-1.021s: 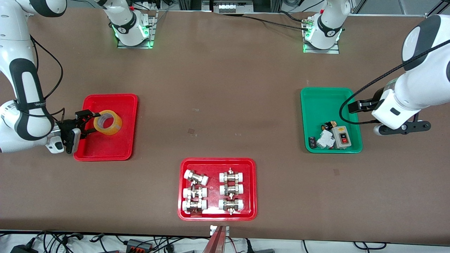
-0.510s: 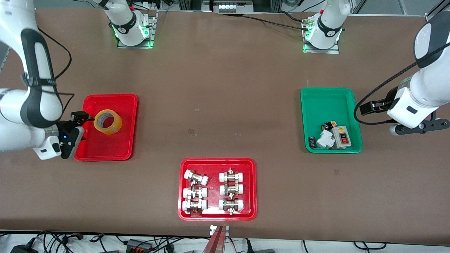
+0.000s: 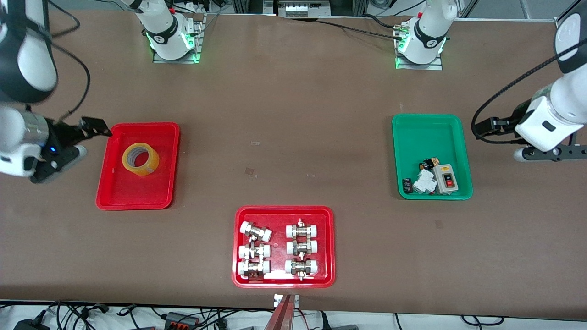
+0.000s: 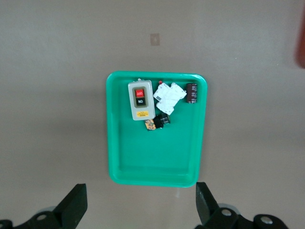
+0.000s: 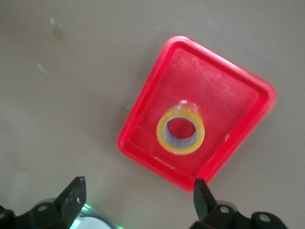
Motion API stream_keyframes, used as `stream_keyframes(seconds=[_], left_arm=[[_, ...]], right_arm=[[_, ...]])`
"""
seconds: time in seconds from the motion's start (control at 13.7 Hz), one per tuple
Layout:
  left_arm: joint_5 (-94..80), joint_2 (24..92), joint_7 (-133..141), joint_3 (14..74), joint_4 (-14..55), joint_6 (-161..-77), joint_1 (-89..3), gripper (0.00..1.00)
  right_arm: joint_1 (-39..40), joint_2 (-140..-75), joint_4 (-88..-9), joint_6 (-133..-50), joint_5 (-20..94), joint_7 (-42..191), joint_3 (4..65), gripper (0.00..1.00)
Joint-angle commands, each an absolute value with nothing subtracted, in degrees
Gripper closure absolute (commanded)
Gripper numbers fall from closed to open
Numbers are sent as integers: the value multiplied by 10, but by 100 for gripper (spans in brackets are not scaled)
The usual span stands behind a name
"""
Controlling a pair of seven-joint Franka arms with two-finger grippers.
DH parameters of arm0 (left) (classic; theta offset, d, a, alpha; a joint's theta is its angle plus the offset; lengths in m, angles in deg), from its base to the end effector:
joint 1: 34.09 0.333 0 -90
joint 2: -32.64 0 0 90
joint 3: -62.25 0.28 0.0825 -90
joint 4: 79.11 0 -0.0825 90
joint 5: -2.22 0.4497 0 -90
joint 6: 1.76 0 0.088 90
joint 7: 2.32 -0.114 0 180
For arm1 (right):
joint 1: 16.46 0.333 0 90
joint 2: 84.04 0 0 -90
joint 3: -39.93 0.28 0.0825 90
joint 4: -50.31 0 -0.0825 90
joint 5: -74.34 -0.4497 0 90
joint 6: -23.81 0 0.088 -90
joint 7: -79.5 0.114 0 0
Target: Left arm passes tape to right arm into tray
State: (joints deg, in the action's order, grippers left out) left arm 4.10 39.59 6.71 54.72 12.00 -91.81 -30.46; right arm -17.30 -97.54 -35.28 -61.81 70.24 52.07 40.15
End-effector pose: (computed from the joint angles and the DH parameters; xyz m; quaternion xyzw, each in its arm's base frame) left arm 0.6427 -0.0369 0.4951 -0.9966 -0.0434 0.0679 0.0162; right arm 0.6618 0.0013 0.4654 -0.9657 -0.2287 0.1049 0.0635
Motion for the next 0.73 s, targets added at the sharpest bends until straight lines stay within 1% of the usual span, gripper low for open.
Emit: stream_keyframes(seconds=[0.0, 0.22, 0.36, 0.51, 0.66], left_arm=[[34, 358, 100, 543, 161, -941, -307, 0], [34, 356, 95, 543, 157, -935, -307, 0], [37, 357, 95, 543, 157, -940, -307, 0], [37, 357, 95, 543, 157, -940, -307, 0], [37, 357, 95, 544, 157, -941, -306, 0]], right_arm=[[-169, -913, -381, -600, 712, 621, 399, 0], [-161, -845, -427, -632, 712, 780, 402, 0], [-152, -793, -478, -646, 712, 804, 401, 0], [-151, -747, -532, -677, 715, 835, 401, 0], [-157, -749, -524, -685, 718, 829, 398, 0]])
